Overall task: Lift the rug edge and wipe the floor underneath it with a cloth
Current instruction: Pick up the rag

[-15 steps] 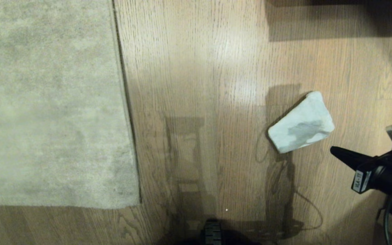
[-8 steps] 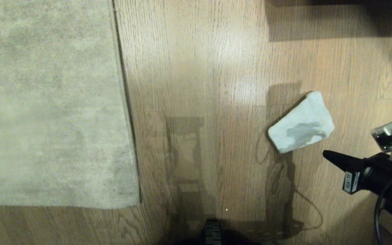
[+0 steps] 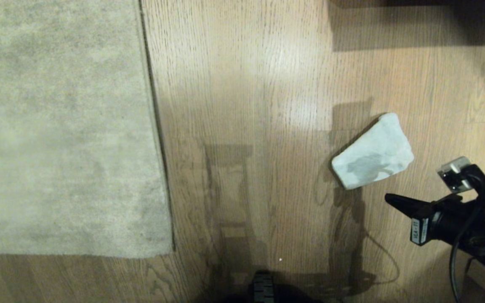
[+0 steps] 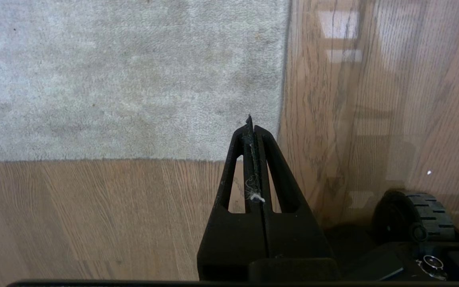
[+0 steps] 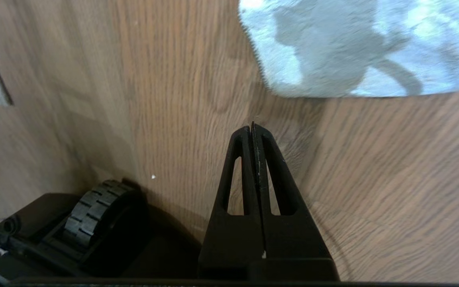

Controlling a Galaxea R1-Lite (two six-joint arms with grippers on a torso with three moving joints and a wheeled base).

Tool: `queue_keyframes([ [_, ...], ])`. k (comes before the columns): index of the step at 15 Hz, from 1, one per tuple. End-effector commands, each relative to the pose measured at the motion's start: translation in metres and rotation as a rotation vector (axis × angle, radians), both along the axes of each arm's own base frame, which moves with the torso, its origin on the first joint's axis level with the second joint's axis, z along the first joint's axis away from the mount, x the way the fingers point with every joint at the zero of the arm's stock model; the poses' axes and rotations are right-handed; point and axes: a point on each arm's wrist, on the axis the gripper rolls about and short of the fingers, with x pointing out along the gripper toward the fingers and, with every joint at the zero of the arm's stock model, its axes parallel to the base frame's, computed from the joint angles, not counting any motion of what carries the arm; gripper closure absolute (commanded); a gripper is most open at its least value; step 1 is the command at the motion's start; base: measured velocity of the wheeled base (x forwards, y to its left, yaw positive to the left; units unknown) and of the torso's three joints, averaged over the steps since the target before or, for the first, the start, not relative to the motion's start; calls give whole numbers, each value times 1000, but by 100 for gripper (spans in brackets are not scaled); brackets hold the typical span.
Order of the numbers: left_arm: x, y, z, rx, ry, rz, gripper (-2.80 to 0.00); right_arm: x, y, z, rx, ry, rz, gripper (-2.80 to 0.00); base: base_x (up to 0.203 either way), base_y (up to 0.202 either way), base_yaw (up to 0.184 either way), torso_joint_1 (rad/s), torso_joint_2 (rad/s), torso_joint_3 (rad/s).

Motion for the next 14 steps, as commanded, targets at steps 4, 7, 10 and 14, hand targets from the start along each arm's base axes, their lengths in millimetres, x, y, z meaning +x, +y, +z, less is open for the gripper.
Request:
queue_keyframes([
  [4, 0, 0, 0, 0, 1, 0, 0, 16, 6, 7, 12, -37, 15, -280, 0, 0, 0, 0, 0, 0],
  [7, 0, 0, 0, 0, 1, 0, 0, 22, 10, 13, 78, -76, 19, -280, 0, 0, 0, 0, 0, 0],
  [10, 0, 0, 0, 0, 1, 0, 0, 31, 15, 20, 115, -111, 28, -280, 0, 0, 0, 0, 0, 0],
  [14, 0, 0, 0, 0, 1, 0, 0, 42, 22, 18, 127, -133, 72, -280, 0, 0, 0, 0, 0, 0],
])
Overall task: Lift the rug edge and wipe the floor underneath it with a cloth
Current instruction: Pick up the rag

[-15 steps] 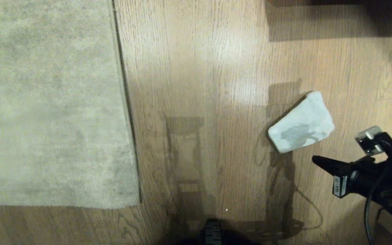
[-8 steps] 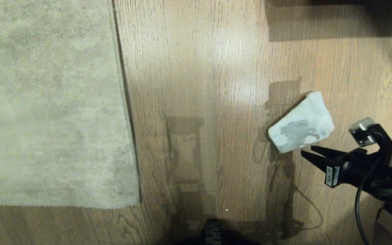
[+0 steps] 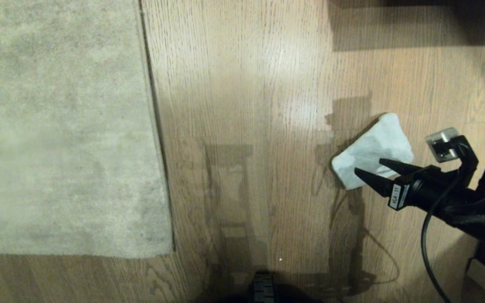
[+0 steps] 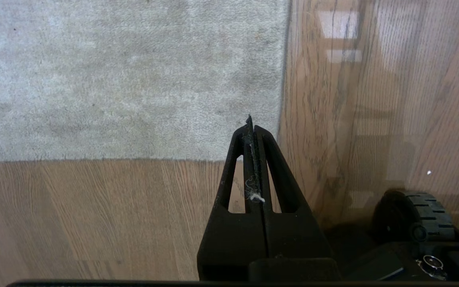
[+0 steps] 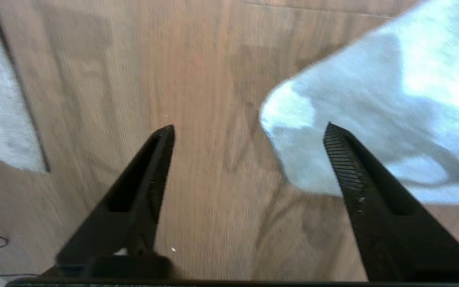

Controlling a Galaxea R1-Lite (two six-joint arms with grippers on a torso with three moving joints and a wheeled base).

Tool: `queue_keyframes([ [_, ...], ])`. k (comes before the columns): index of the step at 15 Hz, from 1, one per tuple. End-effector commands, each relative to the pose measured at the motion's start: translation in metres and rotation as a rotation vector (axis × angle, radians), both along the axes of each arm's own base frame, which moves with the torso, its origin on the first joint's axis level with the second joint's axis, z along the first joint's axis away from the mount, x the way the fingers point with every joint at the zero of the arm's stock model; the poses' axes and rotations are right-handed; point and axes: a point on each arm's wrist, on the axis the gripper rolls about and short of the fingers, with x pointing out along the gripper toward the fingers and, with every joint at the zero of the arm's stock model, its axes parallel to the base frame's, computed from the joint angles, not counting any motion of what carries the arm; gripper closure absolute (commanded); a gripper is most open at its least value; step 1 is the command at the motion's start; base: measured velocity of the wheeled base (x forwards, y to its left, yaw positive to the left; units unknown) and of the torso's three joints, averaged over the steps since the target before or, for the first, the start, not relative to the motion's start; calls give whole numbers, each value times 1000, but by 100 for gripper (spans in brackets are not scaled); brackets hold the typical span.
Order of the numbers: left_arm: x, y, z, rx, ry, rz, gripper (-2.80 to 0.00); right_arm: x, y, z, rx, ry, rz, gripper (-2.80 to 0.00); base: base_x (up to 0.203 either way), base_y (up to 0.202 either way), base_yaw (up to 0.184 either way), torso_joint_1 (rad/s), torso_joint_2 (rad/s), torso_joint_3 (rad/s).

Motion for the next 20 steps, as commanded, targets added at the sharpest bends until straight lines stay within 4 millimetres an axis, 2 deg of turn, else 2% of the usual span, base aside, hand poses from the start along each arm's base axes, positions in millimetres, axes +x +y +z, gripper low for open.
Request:
queue_keyframes([
  [1, 0, 0, 0, -1, 1, 0, 0, 7, 5, -7, 0, 7, 25, -280, 0, 0, 0, 0, 0, 0],
  [4, 0, 0, 0, -1, 1, 0, 0, 12, 10, -13, 2, 7, 41, -280, 0, 0, 0, 0, 0, 0],
  [11, 0, 0, 0, -1, 1, 0, 0, 12, 6, -6, 11, -31, 36, -280, 0, 0, 0, 0, 0, 0],
  [16, 0, 0, 0, -1, 1, 0, 0, 42, -9, -3, 4, -63, -40, -280, 0, 0, 0, 0, 0, 0],
  [20, 0, 0, 0, -1, 1, 0, 0, 57, -23, -5, -23, -72, -94, -280, 0, 0, 0, 0, 0, 0],
])
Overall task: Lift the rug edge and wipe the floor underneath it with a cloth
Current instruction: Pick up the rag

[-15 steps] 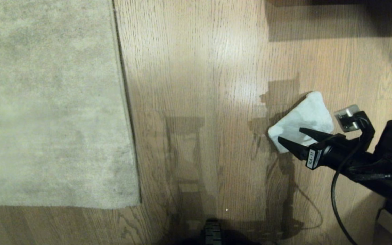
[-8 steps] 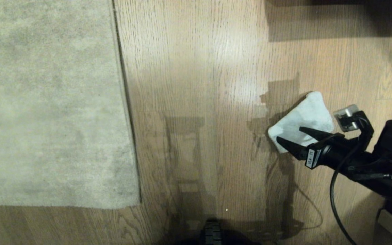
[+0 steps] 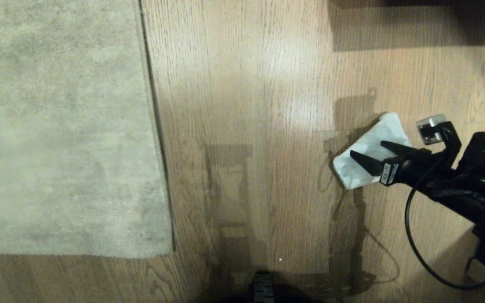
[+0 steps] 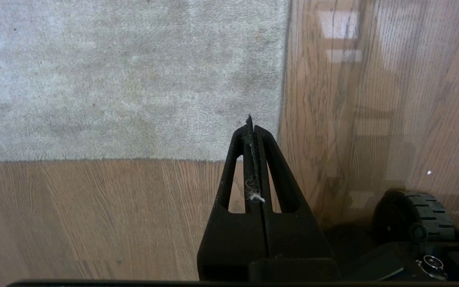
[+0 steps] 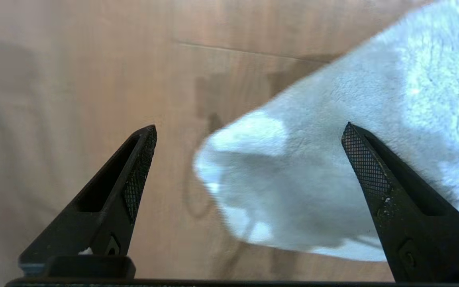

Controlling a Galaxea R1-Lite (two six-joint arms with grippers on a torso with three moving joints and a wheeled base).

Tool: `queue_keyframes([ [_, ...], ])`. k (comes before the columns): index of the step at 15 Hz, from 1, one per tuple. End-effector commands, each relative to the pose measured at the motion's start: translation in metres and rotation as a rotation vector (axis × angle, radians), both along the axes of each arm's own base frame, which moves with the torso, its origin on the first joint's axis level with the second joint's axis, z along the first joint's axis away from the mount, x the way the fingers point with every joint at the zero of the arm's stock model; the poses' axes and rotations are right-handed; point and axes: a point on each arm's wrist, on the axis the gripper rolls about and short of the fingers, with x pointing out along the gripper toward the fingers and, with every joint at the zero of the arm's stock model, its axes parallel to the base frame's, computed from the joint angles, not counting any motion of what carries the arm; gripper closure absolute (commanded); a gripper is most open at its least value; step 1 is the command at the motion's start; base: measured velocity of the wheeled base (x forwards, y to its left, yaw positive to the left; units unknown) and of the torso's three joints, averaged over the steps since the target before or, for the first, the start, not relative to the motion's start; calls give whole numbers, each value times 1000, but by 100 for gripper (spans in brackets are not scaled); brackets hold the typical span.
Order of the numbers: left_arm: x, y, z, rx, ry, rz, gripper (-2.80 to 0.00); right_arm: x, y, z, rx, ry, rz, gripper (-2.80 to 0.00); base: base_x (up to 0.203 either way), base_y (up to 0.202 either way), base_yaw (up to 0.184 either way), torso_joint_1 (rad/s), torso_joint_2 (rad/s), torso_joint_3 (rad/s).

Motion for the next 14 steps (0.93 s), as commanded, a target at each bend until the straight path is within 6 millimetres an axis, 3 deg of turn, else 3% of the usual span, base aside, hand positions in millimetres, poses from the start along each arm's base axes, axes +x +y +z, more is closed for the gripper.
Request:
queue_keyframes([
  [1, 0, 0, 0, 0, 1, -1, 0, 8, -9, -6, -24, 6, -31, -280, 0, 0, 0, 0, 0, 0],
  [5, 0, 0, 0, 0, 1, -1, 0, 15, -9, -14, -27, 29, -33, -280, 0, 0, 0, 0, 0, 0],
  [14, 0, 0, 0, 0, 1, -1, 0, 52, -15, -13, -21, -29, -63, -280, 0, 0, 0, 0, 0, 0],
])
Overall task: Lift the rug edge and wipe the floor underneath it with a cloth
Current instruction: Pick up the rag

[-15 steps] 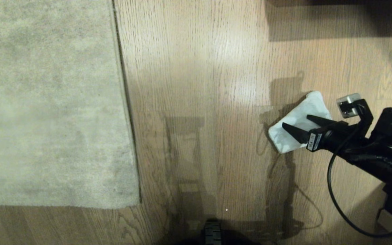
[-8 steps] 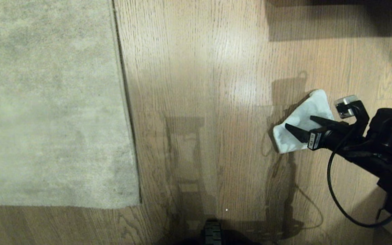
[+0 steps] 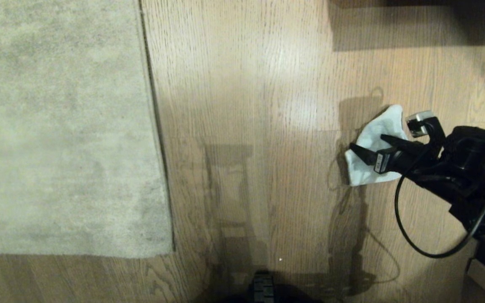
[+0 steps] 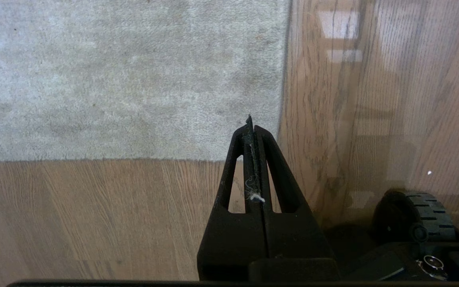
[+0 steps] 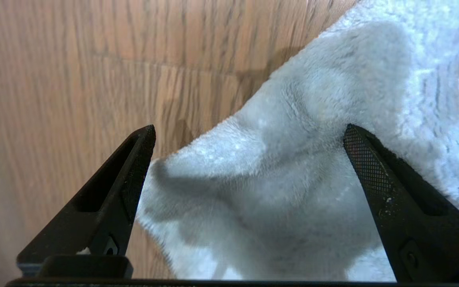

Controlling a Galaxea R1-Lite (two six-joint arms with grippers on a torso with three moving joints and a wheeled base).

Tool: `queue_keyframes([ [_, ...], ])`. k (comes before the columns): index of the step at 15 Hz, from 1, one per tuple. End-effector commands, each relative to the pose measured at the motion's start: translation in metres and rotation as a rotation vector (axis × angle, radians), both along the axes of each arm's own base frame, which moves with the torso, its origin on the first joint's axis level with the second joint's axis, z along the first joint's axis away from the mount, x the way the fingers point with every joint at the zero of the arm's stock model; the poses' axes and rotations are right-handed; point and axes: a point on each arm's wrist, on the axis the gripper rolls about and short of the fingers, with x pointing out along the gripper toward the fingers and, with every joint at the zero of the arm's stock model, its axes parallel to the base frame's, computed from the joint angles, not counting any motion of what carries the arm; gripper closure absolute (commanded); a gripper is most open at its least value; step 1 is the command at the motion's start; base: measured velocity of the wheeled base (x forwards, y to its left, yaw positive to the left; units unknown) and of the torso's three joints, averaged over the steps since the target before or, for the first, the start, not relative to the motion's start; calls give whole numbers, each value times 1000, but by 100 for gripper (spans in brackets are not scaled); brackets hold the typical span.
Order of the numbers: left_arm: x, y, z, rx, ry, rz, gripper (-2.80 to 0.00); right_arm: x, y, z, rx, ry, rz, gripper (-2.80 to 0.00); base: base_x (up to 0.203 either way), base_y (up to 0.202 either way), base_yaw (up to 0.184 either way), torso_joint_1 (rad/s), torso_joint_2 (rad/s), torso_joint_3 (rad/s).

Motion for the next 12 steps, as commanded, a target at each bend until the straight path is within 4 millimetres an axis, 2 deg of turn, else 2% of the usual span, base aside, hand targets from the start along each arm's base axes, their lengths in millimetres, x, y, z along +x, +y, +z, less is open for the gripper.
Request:
queue_keyframes([
  [1, 0, 0, 0, -1, 1, 0, 0, 6, -3, -5, 0, 2, -8, -280, 0, 0, 0, 0, 0, 0],
  [5, 0, 0, 0, -1, 1, 0, 0, 5, -8, -2, 0, -7, -25, -280, 0, 0, 0, 0, 0, 0],
  [12, 0, 0, 0, -1, -1, 0, 0, -14, -20, 31, -6, -97, -59, -280, 0, 0, 0, 0, 0, 0],
])
